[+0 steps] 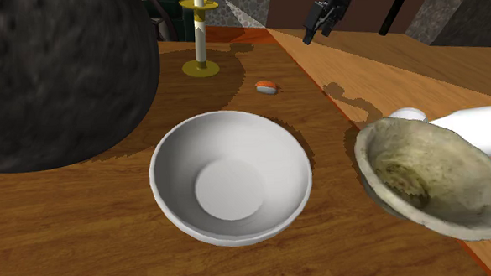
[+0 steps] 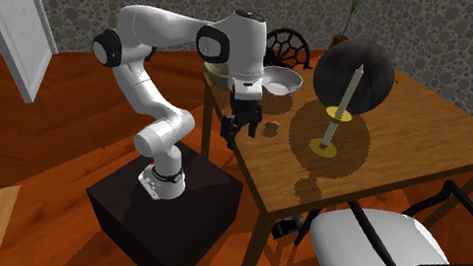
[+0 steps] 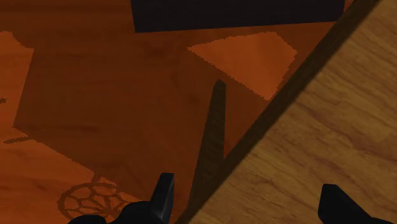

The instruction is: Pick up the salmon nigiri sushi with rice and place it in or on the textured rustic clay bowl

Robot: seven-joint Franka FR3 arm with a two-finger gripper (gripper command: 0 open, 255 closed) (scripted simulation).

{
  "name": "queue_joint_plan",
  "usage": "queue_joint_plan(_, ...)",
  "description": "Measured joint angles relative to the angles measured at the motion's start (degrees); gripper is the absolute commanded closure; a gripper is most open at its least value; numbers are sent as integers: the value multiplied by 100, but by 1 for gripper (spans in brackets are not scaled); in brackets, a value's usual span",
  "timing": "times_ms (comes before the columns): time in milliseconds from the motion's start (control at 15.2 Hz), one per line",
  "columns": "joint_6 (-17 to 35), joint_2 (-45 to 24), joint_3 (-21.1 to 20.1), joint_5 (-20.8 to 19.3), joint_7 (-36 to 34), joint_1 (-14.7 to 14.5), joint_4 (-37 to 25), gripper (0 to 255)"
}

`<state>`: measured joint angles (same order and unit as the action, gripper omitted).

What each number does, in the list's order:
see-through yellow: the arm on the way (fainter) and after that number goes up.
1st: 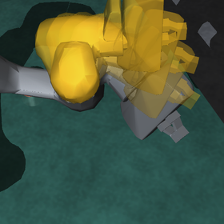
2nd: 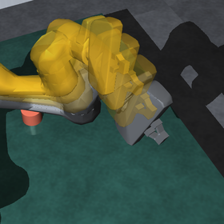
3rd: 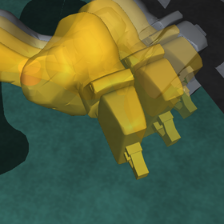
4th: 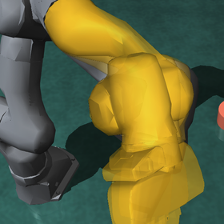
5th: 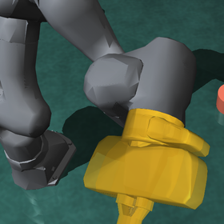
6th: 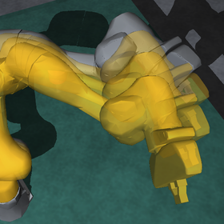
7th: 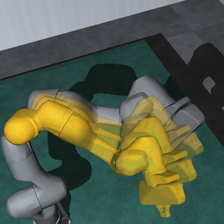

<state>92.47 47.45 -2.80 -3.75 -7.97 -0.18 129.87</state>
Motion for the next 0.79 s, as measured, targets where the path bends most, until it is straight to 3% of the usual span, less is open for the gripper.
queue_joint_plan(198, 27, -124, -64, 101, 88, -135, -42, 0)
queue_joint_plan(792, 0, -788, -446, 783, 845, -1065, -364, 0)
